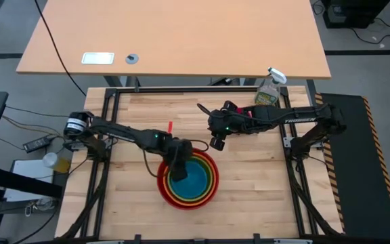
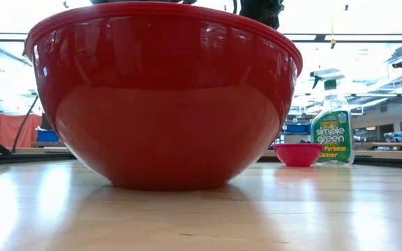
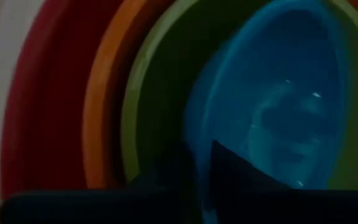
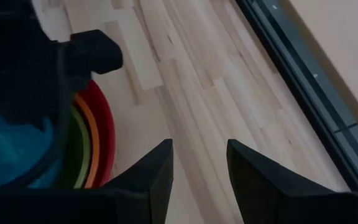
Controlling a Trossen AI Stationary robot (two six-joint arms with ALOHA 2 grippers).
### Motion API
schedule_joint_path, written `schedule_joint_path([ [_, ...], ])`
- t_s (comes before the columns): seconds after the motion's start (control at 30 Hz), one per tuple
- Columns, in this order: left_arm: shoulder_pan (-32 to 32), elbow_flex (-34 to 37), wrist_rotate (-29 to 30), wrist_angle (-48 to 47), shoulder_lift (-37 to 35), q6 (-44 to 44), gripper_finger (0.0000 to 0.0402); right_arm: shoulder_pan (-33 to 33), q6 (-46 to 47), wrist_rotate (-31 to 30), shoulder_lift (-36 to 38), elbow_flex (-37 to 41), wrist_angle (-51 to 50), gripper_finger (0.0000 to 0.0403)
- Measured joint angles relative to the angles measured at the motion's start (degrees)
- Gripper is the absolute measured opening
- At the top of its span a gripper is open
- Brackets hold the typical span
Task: Nest bowls inside each other
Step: Stack the blue bowl on top of the green bowl, then stack the pink bowl on top of the blue bowl
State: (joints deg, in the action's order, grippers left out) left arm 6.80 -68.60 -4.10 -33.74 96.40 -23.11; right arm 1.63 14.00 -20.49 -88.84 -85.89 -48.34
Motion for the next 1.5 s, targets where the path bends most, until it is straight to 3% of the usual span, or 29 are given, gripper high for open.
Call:
schedule_joint_path([
  [0.27,0.53,0.0,0.01,-0.41,-2.92,-0.06,0.0202,0.0,0.03,-0.66,0.0,0.0,-0.35,0.0158],
  [0.4,0.53,-0.04,3.4,-2.02,-6.93,0.17,0.0236,-0.27,1.6,-0.51,0.02,0.97,-0.18,0.0158],
  [0.57,1.77,0.18,14.27,-4.99,-13.2,3.64,0.023,-1.2,5.66,2.74,0.02,6.04,-0.3,0.0158],
  [0.73,0.77,6.39,15.31,-2.28,-21.31,5.33,0.0201,-1.92,10.61,4.35,0.56,12.0,0.07,0.0158],
  [1.1,-4.09,24.05,19.49,6.75,-42.16,-15.71,0.0172,-10.8,30.31,5.09,13.94,27.21,-0.24,0.0158],
  [1.37,-4.08,27.36,25.44,7.18,-46.09,-22.22,0.0172,-20.46,49.03,4.58,24.87,41.88,-1.84,0.0158],
  [1.5,-4.1,27.39,25.42,7.35,-45.66,-22.24,0.0172,-22.75,49.82,5.1,27.91,49.04,4.91,0.0166],
])
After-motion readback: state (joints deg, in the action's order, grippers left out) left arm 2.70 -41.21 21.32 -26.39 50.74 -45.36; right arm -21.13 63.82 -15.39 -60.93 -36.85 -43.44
